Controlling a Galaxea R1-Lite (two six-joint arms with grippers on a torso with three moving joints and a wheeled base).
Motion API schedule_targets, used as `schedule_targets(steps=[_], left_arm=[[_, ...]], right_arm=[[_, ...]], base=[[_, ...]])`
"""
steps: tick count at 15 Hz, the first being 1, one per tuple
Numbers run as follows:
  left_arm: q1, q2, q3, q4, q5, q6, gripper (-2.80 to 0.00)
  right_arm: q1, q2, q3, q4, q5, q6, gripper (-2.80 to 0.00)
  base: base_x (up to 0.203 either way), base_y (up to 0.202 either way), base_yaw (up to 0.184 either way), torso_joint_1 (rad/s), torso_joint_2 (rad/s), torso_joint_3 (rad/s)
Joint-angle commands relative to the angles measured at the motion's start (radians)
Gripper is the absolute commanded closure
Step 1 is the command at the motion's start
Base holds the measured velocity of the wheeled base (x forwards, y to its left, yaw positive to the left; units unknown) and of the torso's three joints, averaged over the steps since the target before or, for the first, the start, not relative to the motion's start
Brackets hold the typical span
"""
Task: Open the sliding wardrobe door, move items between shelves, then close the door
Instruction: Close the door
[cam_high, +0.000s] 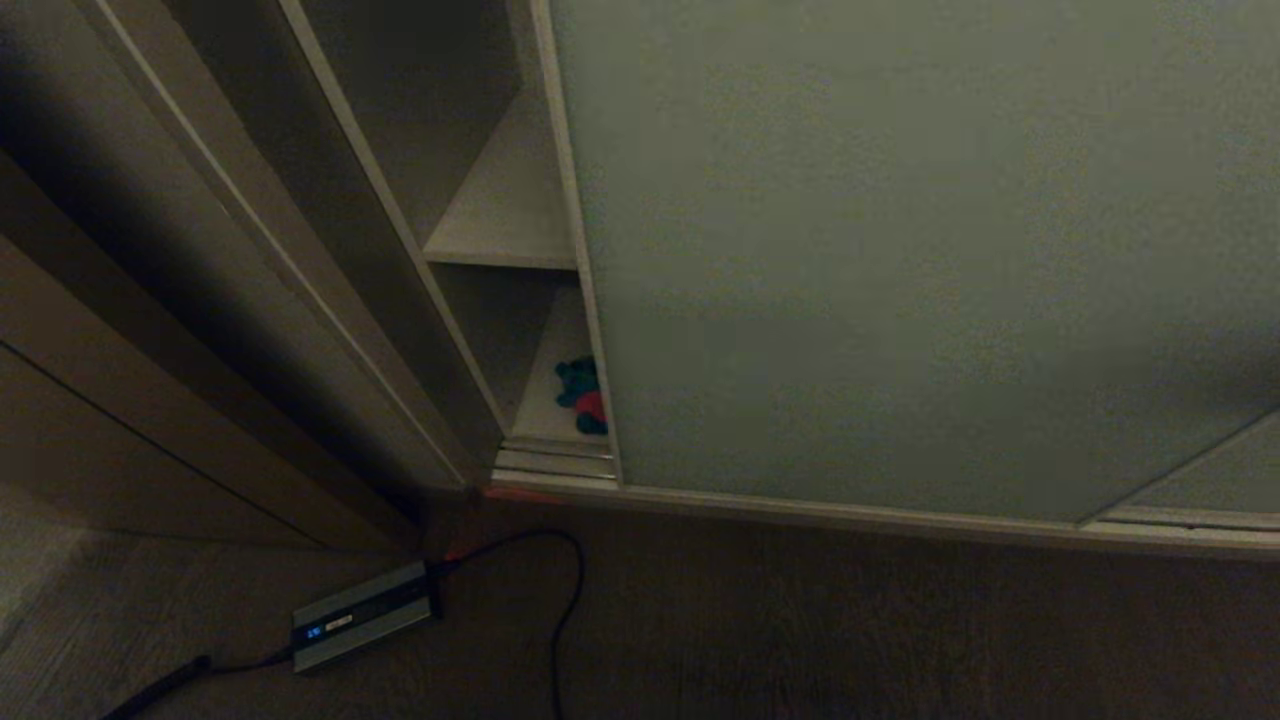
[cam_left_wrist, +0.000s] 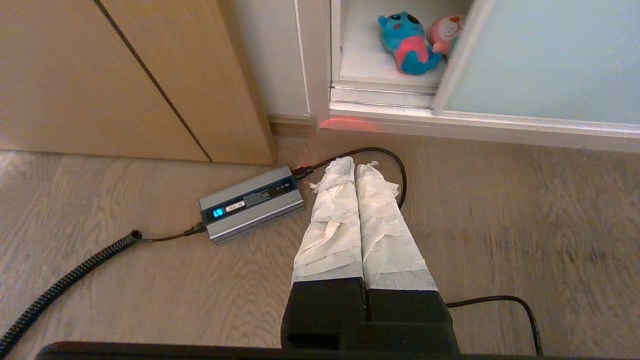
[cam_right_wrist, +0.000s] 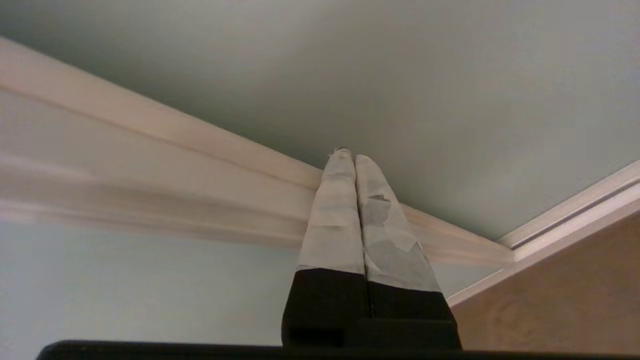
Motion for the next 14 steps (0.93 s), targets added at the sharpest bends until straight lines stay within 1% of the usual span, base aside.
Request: schedule_targets(steps=[1,5,7,12,14], left_arm=[[0.0,-0.002,-0.001,0.0,0.001,0.0,0.0],[0.0,-0.002,-0.001,-0.001,0.001,0.0,0.0],[0.0,-0.002,-0.001,0.0,-0.001,0.0,0.0],[-0.001,-0.002,-0.001,0.0,0.001,0.0,0.0],[0.0,-0.002,0.0,0.001,0.001,0.0,0.0]], right_arm=[[0.018,-0.087,0.096,-0.016,0.0,0.003,0.0],[0.036,-0.14,0.163,-0.02,0.001,0.001,0.0],[0.048,-0.191,0.222,-0.02,0.01,0.0,0.0],[0.075,-0.315,0.358,-0.019,0.085,-0.001,0.0],[0.084,-0.345,0.392,-0.018,0.098,-0.001,0.0]], base=[[0.0,0.0,0.0,0.0,0.0,0.0],[0.0,0.0,0.0,0.0,0.0,0.0],[0.0,0.0,0.0,0.0,0.0,0.0],[0.0,0.0,0.0,0.0,0.0,0.0],[0.0,0.0,0.0,0.0,0.0,0.0]])
